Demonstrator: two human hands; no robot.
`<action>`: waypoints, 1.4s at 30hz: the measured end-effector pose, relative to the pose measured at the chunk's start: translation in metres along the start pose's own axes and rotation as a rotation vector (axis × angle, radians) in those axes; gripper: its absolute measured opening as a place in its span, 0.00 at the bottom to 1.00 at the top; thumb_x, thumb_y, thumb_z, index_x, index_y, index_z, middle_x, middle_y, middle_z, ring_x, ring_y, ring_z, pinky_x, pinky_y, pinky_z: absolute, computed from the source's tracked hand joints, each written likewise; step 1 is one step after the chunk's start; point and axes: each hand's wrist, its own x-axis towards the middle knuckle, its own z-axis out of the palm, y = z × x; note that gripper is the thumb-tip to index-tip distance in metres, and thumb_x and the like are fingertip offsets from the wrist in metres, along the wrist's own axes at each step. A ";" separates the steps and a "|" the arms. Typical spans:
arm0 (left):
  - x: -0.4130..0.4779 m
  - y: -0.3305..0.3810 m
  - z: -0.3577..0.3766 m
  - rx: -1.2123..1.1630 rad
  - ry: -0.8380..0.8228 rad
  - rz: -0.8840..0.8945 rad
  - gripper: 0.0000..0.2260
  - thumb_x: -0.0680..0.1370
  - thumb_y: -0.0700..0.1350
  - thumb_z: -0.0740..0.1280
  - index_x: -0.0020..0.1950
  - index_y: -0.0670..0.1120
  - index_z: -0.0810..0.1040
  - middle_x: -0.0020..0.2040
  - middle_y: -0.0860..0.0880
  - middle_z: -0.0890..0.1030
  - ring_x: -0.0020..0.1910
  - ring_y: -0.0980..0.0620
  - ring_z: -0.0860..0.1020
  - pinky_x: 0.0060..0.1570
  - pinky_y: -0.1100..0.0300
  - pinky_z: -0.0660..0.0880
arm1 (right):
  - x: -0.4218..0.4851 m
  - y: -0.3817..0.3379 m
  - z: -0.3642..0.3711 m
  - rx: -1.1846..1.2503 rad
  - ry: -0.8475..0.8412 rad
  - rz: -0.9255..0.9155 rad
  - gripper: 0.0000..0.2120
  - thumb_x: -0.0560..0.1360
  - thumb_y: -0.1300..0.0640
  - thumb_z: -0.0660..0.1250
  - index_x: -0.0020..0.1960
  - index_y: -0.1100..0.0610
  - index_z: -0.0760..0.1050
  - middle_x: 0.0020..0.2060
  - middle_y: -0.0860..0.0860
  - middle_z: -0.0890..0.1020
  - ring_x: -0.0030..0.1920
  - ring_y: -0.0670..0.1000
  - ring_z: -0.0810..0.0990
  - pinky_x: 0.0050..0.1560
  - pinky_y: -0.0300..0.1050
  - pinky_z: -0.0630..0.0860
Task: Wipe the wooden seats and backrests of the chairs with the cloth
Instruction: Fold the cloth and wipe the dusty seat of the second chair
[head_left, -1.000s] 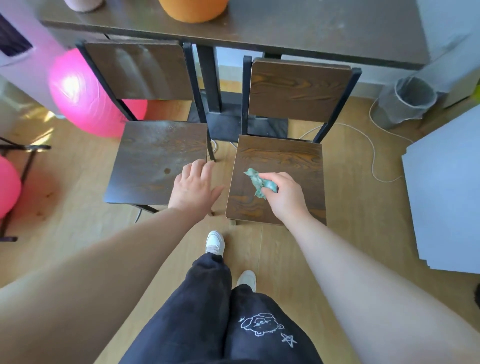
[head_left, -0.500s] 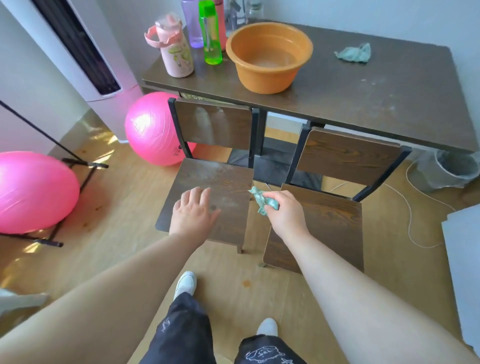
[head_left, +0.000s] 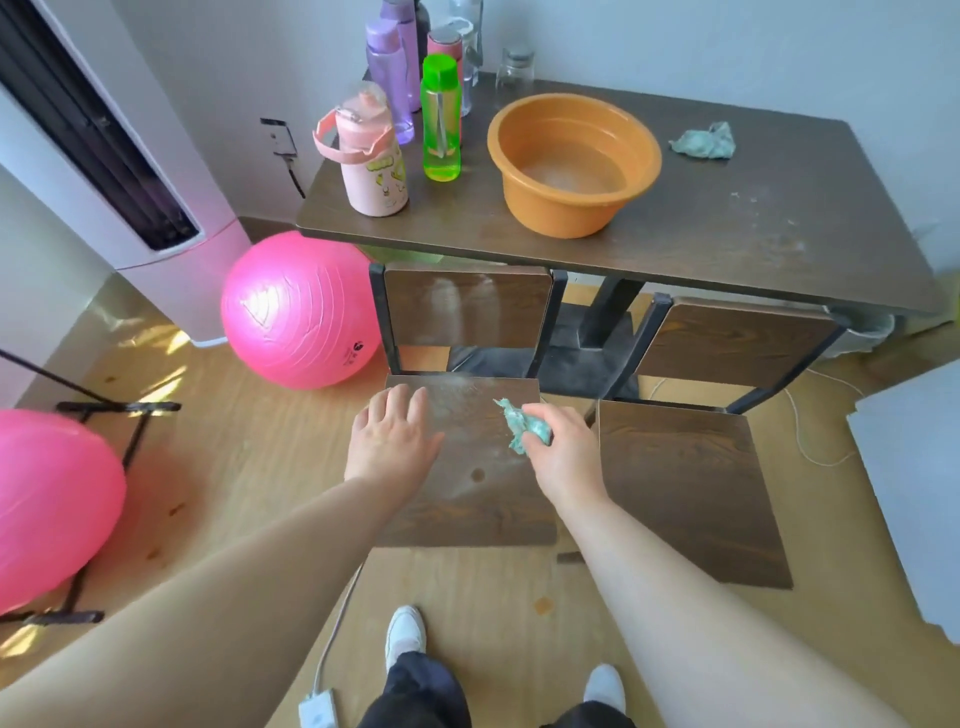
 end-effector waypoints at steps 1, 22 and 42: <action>0.007 -0.008 0.001 0.002 -0.008 0.019 0.25 0.80 0.56 0.57 0.75 0.48 0.58 0.72 0.47 0.62 0.71 0.44 0.60 0.67 0.52 0.61 | 0.001 -0.004 0.005 -0.003 0.013 0.019 0.15 0.77 0.62 0.66 0.61 0.49 0.77 0.54 0.47 0.76 0.49 0.44 0.71 0.52 0.37 0.70; 0.069 -0.023 0.054 0.009 -0.097 0.077 0.28 0.80 0.58 0.57 0.77 0.48 0.57 0.73 0.47 0.62 0.71 0.44 0.61 0.68 0.50 0.62 | 0.054 0.024 0.059 0.003 -0.013 0.115 0.13 0.76 0.62 0.67 0.58 0.50 0.80 0.54 0.45 0.75 0.49 0.44 0.74 0.44 0.27 0.66; 0.151 -0.003 0.215 -0.498 -0.241 -0.165 0.17 0.82 0.56 0.55 0.64 0.50 0.75 0.59 0.50 0.76 0.60 0.47 0.71 0.59 0.51 0.70 | 0.138 0.138 0.170 0.075 -0.109 0.049 0.03 0.75 0.57 0.70 0.47 0.50 0.81 0.47 0.42 0.77 0.44 0.39 0.74 0.41 0.22 0.65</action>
